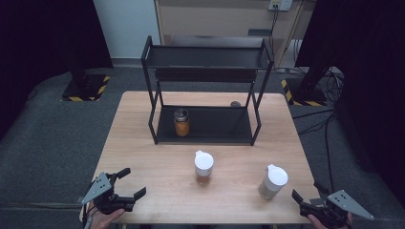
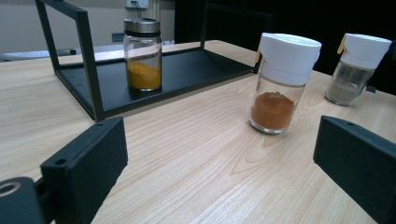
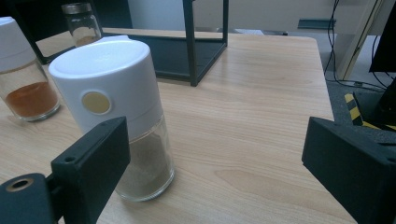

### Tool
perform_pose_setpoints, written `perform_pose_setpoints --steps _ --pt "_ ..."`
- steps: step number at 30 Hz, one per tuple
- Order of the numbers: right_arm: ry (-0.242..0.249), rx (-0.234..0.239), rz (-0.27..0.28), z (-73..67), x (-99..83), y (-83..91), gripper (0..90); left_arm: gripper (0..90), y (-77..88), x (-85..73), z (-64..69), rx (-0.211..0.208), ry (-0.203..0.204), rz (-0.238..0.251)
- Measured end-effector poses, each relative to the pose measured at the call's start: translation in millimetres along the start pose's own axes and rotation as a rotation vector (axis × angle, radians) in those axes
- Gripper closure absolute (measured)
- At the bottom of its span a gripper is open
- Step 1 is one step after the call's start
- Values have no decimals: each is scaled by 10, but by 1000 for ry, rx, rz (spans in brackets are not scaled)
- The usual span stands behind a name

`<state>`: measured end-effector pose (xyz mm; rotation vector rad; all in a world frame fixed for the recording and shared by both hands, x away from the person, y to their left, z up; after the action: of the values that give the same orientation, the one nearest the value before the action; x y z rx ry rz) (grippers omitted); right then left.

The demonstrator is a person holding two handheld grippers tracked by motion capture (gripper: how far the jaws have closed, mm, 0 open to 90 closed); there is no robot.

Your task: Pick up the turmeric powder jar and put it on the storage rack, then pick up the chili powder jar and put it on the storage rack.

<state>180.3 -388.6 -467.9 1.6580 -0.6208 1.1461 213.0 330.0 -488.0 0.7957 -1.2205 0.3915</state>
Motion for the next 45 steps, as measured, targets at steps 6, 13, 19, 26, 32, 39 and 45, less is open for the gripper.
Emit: perform_pose_setpoints --steps 6,13,19,26,32,39,45 --pt "1 -1 3 0 -1 4 80 9 -6 4 2 -1 -2 -2" --pt "4 1 7 -4 0 2 79 6 -7 2 2 -4 -3 -4" --pt "3 1 10 -4 10 11 73 6 -3 -1 -3 -2 1 1" --pt "3 -9 10 43 80 46 71 6 0 -3 -3 1 3 3" --pt "6 -9 30 21 199 129 73 6 -3 -1 -5 2 2 -1" --pt "21 19 41 -31 434 189 76 6 -7 1 0 4 -4 -6" --pt "45 51 34 -109 619 154 79 6 -7 0 0 5 -4 -6"
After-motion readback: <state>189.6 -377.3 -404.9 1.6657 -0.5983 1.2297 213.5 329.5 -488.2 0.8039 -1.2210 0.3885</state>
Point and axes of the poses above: each handheld gripper's, and its own axes: y roughly backward along the jaws, x roughly out of its top, z roughly to its right, the point moved 7 cm from there along -y, roughly forward along the jaws, and after that the axes turned 7 degrees about -z, right-handed, at the moved point
